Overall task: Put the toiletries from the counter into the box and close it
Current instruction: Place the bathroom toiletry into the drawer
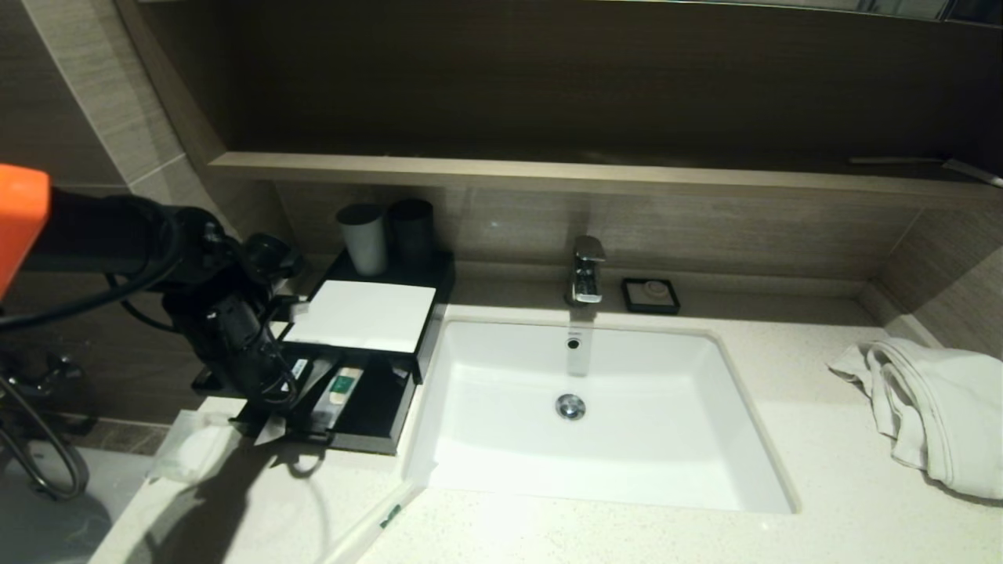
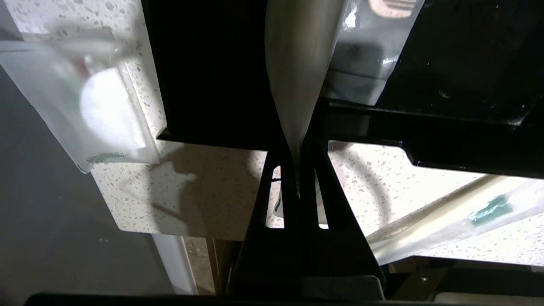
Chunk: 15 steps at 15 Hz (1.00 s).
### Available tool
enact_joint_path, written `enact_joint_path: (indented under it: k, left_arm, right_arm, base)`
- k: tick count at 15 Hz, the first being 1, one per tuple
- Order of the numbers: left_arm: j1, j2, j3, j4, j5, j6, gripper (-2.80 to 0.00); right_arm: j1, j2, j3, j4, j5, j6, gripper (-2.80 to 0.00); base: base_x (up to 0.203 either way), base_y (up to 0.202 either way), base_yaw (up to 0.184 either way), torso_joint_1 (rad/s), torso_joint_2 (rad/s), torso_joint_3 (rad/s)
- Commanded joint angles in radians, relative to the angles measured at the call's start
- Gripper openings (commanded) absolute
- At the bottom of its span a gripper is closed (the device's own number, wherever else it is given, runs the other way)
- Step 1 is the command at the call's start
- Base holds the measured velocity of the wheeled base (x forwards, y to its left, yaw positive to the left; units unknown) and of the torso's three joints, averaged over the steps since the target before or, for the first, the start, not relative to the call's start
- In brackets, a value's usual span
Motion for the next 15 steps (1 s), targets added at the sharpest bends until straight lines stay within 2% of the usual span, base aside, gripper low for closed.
enact_joint_path:
  k: [1, 15]
  left_arm:
    - [0.0, 0.018, -0.027, 0.005, 0.0, -0.001, -2.8]
    - [0.0, 0.1, -0.147, 0.005, 0.001, 0.006, -2.8]
  right_arm:
    - [0.0, 0.0, 0.0, 0.0, 0.0, 0.0, -2.8]
    - [0.0, 0.0, 0.0, 0.0, 0.001, 0.0, -2.8]
  base:
    - [0.0, 0.0, 0.0, 0.0, 0.0, 0.0]
    - [0.0, 0.0, 0.0, 0.0, 0.0, 0.0]
